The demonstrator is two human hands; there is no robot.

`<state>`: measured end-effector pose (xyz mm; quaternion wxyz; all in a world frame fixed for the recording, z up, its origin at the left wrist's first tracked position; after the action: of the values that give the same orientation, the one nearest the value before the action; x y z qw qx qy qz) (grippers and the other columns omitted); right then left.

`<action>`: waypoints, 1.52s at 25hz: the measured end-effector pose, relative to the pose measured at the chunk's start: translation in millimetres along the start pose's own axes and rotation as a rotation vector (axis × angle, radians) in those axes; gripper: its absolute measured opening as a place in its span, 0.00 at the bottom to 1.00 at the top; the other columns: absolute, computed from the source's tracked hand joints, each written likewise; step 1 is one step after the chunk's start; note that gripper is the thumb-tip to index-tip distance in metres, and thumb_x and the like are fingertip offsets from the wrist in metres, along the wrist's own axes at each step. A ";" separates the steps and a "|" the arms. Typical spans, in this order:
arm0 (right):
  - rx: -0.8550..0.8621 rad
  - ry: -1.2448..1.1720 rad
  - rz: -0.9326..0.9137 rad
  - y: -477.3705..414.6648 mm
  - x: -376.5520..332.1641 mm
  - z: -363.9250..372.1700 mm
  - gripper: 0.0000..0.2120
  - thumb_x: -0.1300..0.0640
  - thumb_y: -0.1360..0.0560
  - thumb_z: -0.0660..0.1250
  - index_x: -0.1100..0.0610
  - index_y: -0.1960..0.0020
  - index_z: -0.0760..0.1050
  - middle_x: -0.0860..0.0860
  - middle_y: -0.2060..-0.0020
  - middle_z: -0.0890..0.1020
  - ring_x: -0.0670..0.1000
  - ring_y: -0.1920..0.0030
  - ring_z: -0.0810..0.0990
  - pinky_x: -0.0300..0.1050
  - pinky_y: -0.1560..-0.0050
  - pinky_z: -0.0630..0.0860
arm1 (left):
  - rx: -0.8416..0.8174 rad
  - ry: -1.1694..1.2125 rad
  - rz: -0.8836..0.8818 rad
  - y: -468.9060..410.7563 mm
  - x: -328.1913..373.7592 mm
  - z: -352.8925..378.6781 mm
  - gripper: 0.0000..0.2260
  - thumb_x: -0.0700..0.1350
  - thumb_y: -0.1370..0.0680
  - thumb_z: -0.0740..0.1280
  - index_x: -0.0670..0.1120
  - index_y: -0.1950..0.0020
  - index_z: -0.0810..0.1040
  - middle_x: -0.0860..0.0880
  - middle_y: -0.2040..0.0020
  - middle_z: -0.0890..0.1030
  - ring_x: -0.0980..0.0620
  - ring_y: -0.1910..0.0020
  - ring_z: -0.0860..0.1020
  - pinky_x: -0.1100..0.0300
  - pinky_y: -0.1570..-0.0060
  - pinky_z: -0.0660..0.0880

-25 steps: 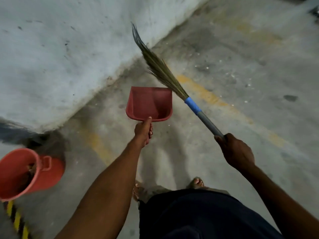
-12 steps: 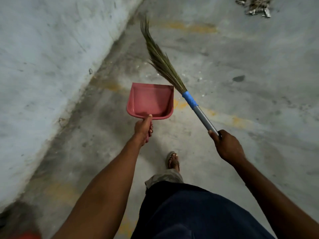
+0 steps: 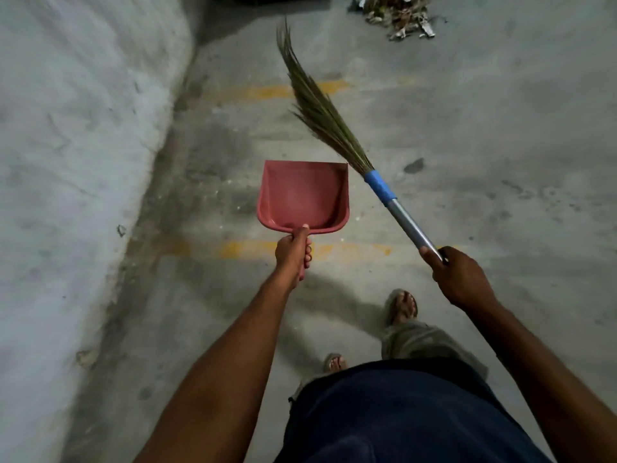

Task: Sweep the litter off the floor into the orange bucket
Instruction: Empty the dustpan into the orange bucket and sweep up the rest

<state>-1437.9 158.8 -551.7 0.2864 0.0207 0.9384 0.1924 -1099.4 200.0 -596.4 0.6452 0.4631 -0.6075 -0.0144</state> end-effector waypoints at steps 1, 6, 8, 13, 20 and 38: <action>0.005 -0.022 0.015 -25.3 0.8 -9.1 0.29 0.29 0.21 0.55 0.54 0.58 0.74 0.54 0.66 0.81 0.58 0.66 0.79 0.55 0.62 0.79 | -0.014 -0.013 0.006 -16.4 15.7 20.8 0.17 0.53 0.20 0.69 0.44 0.64 0.76 0.50 0.74 0.73 0.54 0.79 0.67 0.65 0.79 0.63; 0.005 -0.085 0.039 -155.7 -0.7 -74.7 0.27 0.31 0.21 0.58 0.55 0.57 0.75 0.56 0.67 0.81 0.60 0.68 0.80 0.61 0.64 0.82 | -0.023 0.002 0.024 -88.5 100.0 131.8 0.17 0.53 0.19 0.69 0.44 0.63 0.77 0.49 0.73 0.74 0.55 0.79 0.68 0.65 0.79 0.64; 0.000 -0.128 0.038 -207.0 -11.4 -109.1 0.26 0.33 0.20 0.60 0.56 0.57 0.75 0.56 0.67 0.82 0.60 0.68 0.80 0.62 0.62 0.82 | -0.025 0.015 0.035 -111.2 141.2 171.5 0.17 0.54 0.19 0.69 0.45 0.63 0.76 0.49 0.73 0.74 0.55 0.79 0.68 0.65 0.78 0.65; -0.012 -0.142 0.045 -329.4 -42.4 -169.0 0.26 0.33 0.20 0.60 0.56 0.56 0.76 0.56 0.65 0.83 0.58 0.69 0.79 0.61 0.62 0.82 | -0.031 0.001 0.034 -185.2 220.0 247.0 0.17 0.55 0.20 0.70 0.44 0.62 0.77 0.50 0.73 0.75 0.55 0.78 0.70 0.64 0.77 0.66; 0.010 -0.204 0.101 -505.3 -107.6 -191.5 0.26 0.33 0.21 0.61 0.57 0.55 0.76 0.57 0.65 0.82 0.55 0.72 0.77 0.57 0.68 0.80 | -0.057 -0.040 0.044 -335.4 332.5 321.1 0.17 0.54 0.20 0.70 0.43 0.62 0.77 0.49 0.72 0.74 0.55 0.79 0.69 0.64 0.78 0.66; 0.065 -0.142 0.119 -986.5 -288.8 -296.6 0.27 0.32 0.20 0.59 0.56 0.58 0.75 0.56 0.68 0.81 0.57 0.72 0.80 0.53 0.70 0.79 | -0.177 -0.200 0.025 -716.7 679.7 525.1 0.18 0.54 0.19 0.69 0.44 0.63 0.76 0.49 0.74 0.72 0.55 0.81 0.66 0.66 0.78 0.61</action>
<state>-1288.2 -900.4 -540.7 0.3394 0.0994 0.9185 0.1767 -950.3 -908.7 -601.2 0.6199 0.3931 -0.6707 -0.1061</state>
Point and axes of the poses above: each hand's wrist, its own y-axis away from the middle knuckle, its own z-axis out of the palm, x = y × z, the point moved 4 cm from there along -y, towards the middle knuckle
